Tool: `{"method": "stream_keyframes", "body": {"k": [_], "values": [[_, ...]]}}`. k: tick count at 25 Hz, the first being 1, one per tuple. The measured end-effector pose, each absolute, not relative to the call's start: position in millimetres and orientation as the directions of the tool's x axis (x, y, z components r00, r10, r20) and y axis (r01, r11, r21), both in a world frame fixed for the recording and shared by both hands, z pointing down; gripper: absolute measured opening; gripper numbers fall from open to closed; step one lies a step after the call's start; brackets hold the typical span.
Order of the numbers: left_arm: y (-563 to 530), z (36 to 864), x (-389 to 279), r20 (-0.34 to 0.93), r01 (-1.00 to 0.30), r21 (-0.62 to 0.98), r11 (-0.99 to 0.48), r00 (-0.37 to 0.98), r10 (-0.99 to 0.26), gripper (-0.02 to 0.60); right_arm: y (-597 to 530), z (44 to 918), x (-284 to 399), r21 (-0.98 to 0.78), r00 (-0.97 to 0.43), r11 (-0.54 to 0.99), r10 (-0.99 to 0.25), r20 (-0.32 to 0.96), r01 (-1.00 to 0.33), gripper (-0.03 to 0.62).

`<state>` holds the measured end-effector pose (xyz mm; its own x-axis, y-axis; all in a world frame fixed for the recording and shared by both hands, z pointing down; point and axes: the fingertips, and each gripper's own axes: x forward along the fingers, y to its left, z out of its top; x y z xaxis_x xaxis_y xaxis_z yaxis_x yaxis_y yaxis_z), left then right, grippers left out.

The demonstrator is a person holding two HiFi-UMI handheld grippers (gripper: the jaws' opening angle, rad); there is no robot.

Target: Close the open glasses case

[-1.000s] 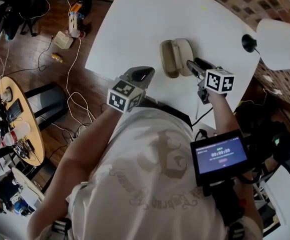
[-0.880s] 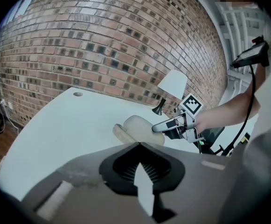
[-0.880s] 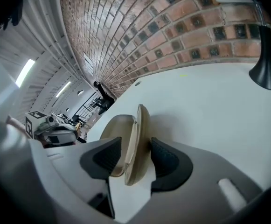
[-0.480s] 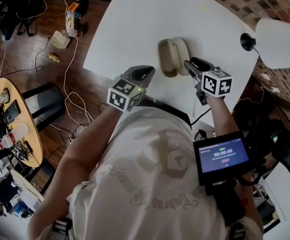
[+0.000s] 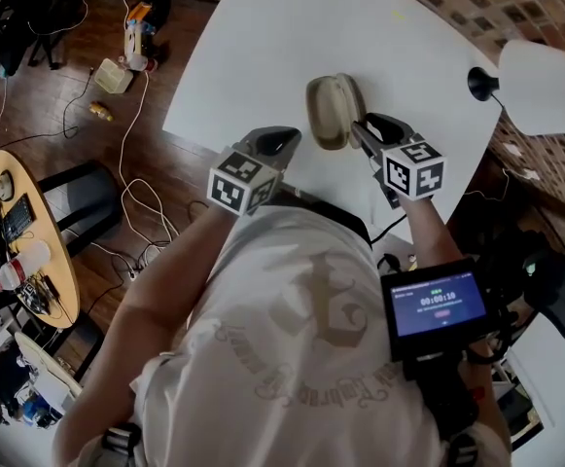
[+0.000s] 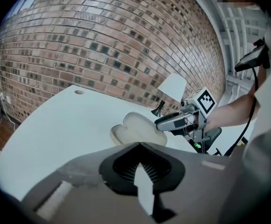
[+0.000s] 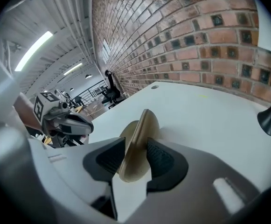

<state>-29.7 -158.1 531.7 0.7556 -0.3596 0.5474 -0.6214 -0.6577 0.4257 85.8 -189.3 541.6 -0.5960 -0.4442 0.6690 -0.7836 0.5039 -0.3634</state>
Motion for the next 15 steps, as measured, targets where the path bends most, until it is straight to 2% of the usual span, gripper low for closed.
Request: {"method": "stream_keyframes", "body": {"k": [15], "values": [[-162,534,-50,0.536,-0.636,0.434,-0.638,0.752,-0.384,0.005,-176,548,32,-0.293,-0.628,0.659,-0.352,0.694,-0.693,0.129]]}}
